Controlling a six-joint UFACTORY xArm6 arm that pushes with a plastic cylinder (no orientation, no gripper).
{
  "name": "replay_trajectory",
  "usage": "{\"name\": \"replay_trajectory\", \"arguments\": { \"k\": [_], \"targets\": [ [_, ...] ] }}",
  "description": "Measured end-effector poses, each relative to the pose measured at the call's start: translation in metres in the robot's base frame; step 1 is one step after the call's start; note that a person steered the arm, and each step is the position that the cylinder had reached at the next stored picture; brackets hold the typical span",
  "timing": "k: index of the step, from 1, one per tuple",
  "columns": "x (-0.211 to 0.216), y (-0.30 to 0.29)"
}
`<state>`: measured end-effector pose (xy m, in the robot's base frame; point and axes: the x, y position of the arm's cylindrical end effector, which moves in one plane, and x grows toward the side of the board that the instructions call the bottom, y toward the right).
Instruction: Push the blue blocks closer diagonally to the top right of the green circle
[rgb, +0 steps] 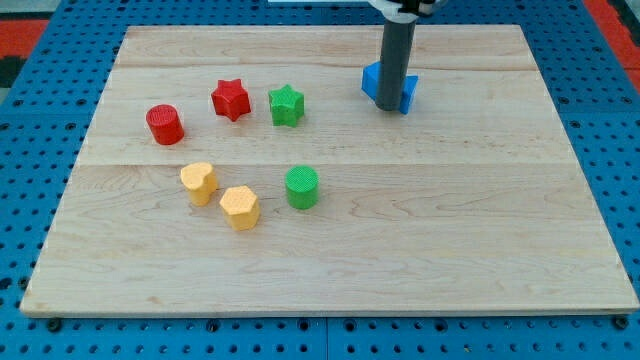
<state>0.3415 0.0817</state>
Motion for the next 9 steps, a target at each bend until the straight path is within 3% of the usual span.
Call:
{"name": "replay_trajectory", "arguments": {
  "k": [2, 3, 4, 5, 6, 7, 8, 9],
  "targets": [
    [-0.023, -0.052],
    [-0.051, 0.009],
    [-0.045, 0.013],
    [-0.014, -0.049],
    [0.032, -0.001],
    [0.012, 0.047],
    [-0.017, 0.034],
    [-0.006, 0.035]
  ]
}}
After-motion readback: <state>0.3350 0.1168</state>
